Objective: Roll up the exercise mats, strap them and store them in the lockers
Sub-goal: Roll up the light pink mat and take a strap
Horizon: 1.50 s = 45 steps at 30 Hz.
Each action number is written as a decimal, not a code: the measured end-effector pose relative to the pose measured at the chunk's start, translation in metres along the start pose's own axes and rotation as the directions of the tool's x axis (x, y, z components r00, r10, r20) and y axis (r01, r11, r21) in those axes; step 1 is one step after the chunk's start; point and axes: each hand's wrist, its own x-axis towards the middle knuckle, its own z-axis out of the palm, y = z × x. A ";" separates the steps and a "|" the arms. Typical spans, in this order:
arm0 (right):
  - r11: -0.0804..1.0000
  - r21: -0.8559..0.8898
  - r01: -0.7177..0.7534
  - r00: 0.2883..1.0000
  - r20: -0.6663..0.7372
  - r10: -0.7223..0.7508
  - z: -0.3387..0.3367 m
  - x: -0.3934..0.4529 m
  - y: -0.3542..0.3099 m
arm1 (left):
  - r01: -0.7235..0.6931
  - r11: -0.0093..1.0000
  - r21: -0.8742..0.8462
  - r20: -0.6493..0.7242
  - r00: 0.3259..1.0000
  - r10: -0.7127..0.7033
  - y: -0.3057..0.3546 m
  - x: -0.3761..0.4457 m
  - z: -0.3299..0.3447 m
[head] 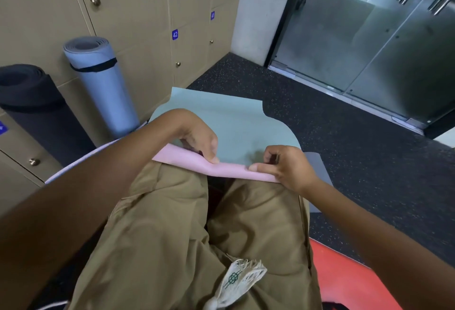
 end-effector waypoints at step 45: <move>0.980 -0.114 0.163 0.932 0.343 -0.115 -0.011 0.053 -0.005 | -0.404 0.852 0.333 -0.698 0.503 0.511 -0.039 -0.003 0.058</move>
